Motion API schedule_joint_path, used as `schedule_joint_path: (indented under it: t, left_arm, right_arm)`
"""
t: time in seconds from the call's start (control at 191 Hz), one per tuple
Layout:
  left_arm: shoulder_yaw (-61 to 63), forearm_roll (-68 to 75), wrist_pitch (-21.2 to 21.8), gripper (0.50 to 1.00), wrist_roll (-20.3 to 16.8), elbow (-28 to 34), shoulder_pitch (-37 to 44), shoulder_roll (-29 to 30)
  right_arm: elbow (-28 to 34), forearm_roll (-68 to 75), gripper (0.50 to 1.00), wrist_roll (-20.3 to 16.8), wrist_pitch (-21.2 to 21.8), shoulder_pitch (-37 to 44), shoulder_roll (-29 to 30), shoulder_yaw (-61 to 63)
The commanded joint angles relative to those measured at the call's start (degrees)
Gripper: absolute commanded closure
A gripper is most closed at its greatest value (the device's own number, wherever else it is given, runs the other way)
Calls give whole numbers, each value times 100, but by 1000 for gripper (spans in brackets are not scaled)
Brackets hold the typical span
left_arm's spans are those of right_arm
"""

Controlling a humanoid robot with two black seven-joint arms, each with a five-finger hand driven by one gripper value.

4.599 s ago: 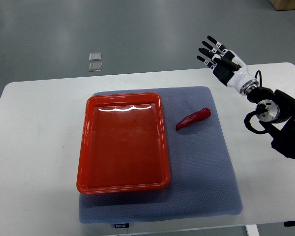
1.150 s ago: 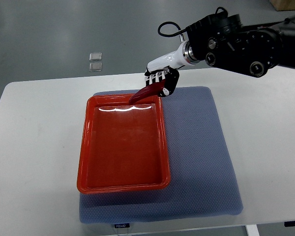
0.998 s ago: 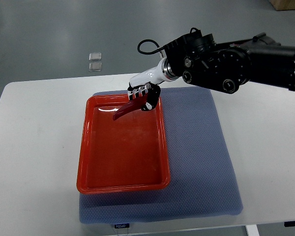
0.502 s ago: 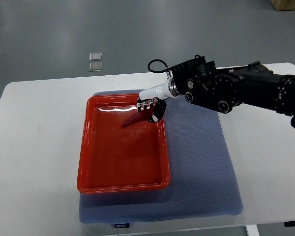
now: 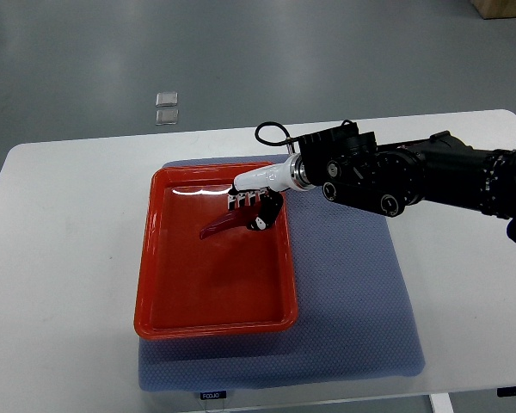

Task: Place red pepper on red tray
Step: 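Lower the held pepper into the red tray with the right hand, then open the right hand's fingers to release the pepper in the tray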

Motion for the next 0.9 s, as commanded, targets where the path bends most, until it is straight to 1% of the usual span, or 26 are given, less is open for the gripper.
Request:
schedule_joint_path:
  t: [0.0,0.094,0.22,0.225,0.23,0.235,0.24,0.246,0.287,0.418,0.465,0.517,0.544,0.659,0.695,0.826,0.894]
  left_arm:
    - [3,-1,0,500,-3,9,0,0]
    - [-6,-1,0,500,6,9,0,0]
    - [3,-1,0,500,6,9,0,0]
    - [3,-1,0,500,6,9,0,0]
    - [3,-1,0,500,6,9,0,0]
    - [-6,-1,0,500,6,0,0,0]
    - [-6,-1,0,500,6,0,0,0]
    - [3,-1,0,500,6,0,0,0]
    - [3,-1,0,500,6,9,0,0]
    - [3,-1,0,500,6,9,0,0]
    - [3,-1,0,500,6,9,0,0]
    - [3,-1,0,500,6,9,0,0]
    - [3,-1,0,500,6,9,0,0]
    - [3,-1,0,500,6,9,0,0]
    - [3,-1,0,500,-2,9,0,0]
    - [3,-1,0,500,6,18,0,0]
    - [3,-10,0,500,6,18,0,0]
  right_arm:
    - [78,11,1000,99,-97,-99,0,24]
    - [104,11,1000,108,-211,-169,0,77]
    - [113,11,1000,117,-220,-205,0,85]
    - [113,11,989,117,-220,-196,0,85]
    - [113,11,989,117,-220,-196,0,85]
    - [113,11,973,117,-220,-196,0,85]
    - [113,11,973,117,-220,-196,0,85]
    - [122,11,961,117,-220,-205,0,85]
    - [131,11,930,117,-220,-196,0,85]
    - [139,29,885,117,-220,-196,0,94]
    - [148,29,855,117,-220,-205,0,103]
    - [148,29,842,117,-220,-214,0,129]
    - [148,38,822,117,-220,-214,0,156]
    - [148,38,777,126,-211,-205,0,182]
    - [148,38,750,126,-212,-214,0,208]
    - [148,46,744,126,-211,-205,0,314]
    - [148,46,716,126,-211,-196,0,384]
